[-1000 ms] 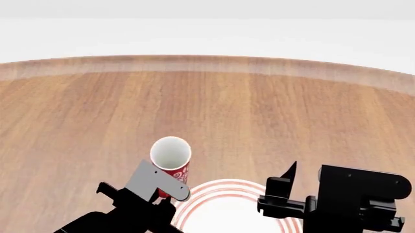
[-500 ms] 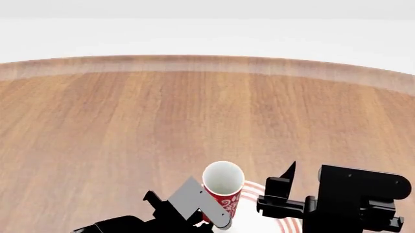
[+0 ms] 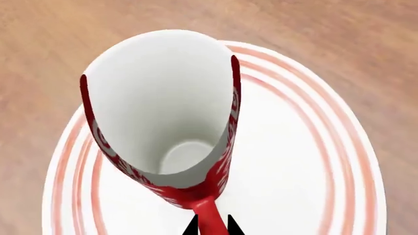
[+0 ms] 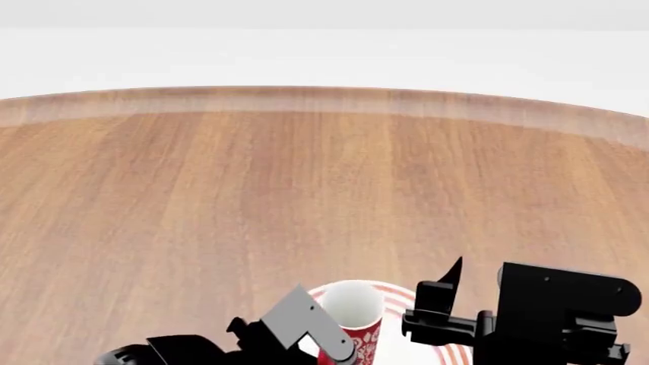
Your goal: Pick up the red mug and put it on the plate
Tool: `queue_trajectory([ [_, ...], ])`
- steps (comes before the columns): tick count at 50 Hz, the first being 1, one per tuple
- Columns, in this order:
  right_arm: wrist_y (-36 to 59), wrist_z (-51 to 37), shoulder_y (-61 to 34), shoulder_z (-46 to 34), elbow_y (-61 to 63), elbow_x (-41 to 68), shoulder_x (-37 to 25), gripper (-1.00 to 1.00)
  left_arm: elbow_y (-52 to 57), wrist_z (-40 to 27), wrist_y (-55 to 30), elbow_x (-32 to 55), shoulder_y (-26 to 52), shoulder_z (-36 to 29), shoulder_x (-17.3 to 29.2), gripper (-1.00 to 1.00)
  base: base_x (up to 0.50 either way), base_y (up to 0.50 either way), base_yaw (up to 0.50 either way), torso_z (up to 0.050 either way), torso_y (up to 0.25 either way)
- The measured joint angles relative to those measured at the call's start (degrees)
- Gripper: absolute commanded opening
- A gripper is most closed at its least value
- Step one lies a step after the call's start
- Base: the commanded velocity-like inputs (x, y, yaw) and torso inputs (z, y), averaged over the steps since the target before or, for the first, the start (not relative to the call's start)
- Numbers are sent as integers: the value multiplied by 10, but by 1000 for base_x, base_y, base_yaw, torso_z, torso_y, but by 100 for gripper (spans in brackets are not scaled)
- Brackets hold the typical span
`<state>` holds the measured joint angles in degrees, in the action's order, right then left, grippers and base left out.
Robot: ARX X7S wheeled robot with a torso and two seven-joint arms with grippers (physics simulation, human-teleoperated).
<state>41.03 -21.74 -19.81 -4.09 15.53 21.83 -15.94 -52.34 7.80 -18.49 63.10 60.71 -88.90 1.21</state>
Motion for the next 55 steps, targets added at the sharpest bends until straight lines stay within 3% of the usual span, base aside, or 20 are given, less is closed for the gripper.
queue_trajectory([
  [26,-17,2,5,-3,-16,5,0,100,-15,36,-35,6,1,11,-4,-100,0,0,0,0,0],
  [27,-18,2,5,-3,-17,5,0,100,-15,37,-36,4,1,12,-4,100,0,0,0,0,0],
  [55,-27,1,1,-8,-29,9,-1,100,-20,36,-63,4,-11,-4,-1,100,0,0,0,0,0],
])
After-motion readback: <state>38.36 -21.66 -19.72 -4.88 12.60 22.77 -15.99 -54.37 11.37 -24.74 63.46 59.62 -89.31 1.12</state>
